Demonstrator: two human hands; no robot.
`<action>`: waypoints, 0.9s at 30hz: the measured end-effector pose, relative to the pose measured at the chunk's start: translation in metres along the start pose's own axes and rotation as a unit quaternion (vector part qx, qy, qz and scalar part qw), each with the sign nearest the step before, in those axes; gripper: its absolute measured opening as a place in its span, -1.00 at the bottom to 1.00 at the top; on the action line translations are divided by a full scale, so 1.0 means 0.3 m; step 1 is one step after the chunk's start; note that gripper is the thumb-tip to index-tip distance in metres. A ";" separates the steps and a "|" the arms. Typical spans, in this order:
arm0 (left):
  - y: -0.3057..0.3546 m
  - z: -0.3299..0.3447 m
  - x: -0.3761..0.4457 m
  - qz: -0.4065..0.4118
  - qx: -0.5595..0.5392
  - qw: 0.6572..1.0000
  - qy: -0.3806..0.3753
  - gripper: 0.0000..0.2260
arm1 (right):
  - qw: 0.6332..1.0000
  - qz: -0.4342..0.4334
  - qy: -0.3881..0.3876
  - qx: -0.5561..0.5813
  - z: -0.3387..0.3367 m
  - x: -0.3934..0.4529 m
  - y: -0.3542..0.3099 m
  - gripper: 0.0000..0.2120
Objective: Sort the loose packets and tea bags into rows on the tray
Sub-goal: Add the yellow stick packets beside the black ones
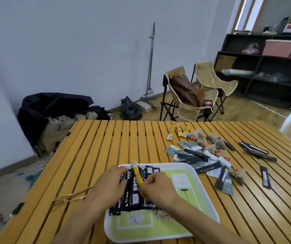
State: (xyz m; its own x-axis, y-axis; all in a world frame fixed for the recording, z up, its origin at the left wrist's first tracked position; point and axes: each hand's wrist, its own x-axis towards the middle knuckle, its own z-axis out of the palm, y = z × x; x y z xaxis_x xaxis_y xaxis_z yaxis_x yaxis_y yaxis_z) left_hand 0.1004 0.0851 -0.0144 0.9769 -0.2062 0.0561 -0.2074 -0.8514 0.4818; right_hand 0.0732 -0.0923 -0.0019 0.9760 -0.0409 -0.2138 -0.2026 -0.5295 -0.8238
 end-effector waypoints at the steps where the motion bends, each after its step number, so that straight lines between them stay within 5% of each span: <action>1: 0.003 0.005 -0.003 0.009 -0.002 1.000 -0.005 -0.62 | 1.000 -0.001 0.012 -0.007 0.009 -0.005 0.004 -0.91; 13: 0.065 0.049 0.006 0.118 0.055 0.989 -0.068 -0.62 | 0.996 -0.027 0.038 -0.071 -0.079 0.046 0.030 -0.83; 23: 0.025 0.053 0.072 0.108 0.127 0.974 -0.154 -0.55 | 0.964 0.019 0.218 -0.150 -0.356 0.771 0.069 -0.81; 27: -0.003 0.043 0.089 0.123 0.109 0.977 -0.136 -0.60 | 0.961 0.062 0.204 -0.176 -0.328 0.915 0.093 -0.84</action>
State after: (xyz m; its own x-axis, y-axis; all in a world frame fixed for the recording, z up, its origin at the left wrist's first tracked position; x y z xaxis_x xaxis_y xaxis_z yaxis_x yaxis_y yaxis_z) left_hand 0.1260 0.0742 -0.0248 0.8530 -0.5119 -0.1017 -0.4682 -0.8367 0.2842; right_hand 0.3434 -0.2017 -0.0318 0.9102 -0.4140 -0.0158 -0.3507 -0.7497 -0.5612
